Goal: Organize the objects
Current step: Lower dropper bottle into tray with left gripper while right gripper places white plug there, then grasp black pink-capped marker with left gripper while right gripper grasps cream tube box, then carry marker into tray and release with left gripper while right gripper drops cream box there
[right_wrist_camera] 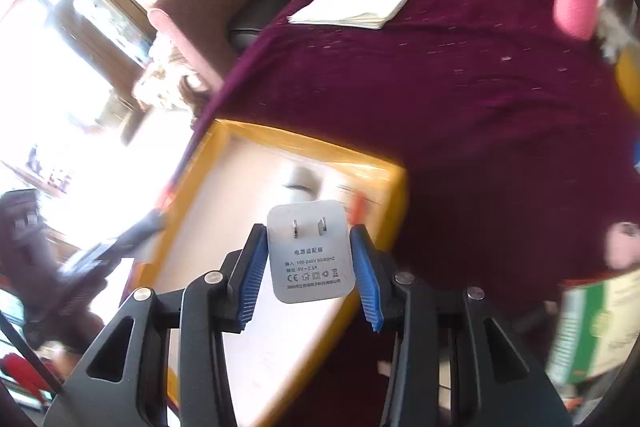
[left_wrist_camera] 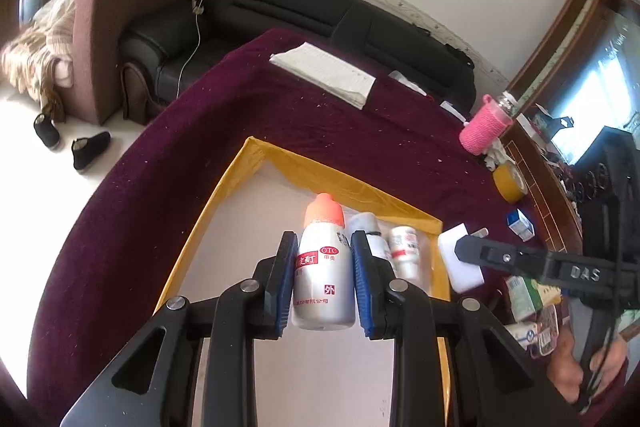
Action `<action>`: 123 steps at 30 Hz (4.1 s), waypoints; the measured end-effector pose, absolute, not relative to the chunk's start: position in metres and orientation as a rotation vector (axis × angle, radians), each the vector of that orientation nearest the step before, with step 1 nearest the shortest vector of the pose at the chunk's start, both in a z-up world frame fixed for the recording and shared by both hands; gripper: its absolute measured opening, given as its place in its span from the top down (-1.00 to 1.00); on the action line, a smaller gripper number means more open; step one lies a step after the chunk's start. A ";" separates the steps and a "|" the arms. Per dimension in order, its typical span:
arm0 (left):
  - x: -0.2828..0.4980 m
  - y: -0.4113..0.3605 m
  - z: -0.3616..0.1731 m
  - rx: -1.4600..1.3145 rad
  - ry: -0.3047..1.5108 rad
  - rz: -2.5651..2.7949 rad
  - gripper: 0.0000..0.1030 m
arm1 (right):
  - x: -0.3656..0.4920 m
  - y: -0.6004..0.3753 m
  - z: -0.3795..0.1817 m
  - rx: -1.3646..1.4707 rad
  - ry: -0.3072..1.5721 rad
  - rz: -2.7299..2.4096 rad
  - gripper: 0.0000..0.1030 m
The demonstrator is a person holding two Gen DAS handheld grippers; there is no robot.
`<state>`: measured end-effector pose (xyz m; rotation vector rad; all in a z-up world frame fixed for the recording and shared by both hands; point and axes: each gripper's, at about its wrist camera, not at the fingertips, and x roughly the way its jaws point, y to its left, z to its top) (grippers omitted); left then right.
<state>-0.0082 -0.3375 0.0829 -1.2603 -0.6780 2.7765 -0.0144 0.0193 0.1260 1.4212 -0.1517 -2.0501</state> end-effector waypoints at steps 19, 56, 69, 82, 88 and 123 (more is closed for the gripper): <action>-0.032 -0.354 0.045 -1.314 -0.857 2.719 0.11 | -0.034 -0.058 0.100 1.416 -0.092 -2.136 0.22; -0.008 -0.061 0.052 -1.322 0.199 2.541 -0.31 | 0.094 0.374 0.103 0.920 -0.727 -2.836 -0.96; 0.000 -0.034 0.027 -1.386 0.272 2.473 0.78 | 0.096 0.378 0.093 0.940 -0.759 -2.777 -0.96; 0.016 -0.022 0.028 -1.305 0.215 2.549 0.78 | 0.097 0.366 0.090 0.982 -0.639 -2.843 -0.96; 0.051 -0.048 0.060 -1.162 0.065 2.567 0.78 | 0.096 0.364 0.088 1.007 -0.601 -2.878 -0.96; 0.185 -0.254 0.115 -0.711 -0.586 2.639 0.77 | 0.100 0.241 0.078 1.277 -0.485 -2.573 0.60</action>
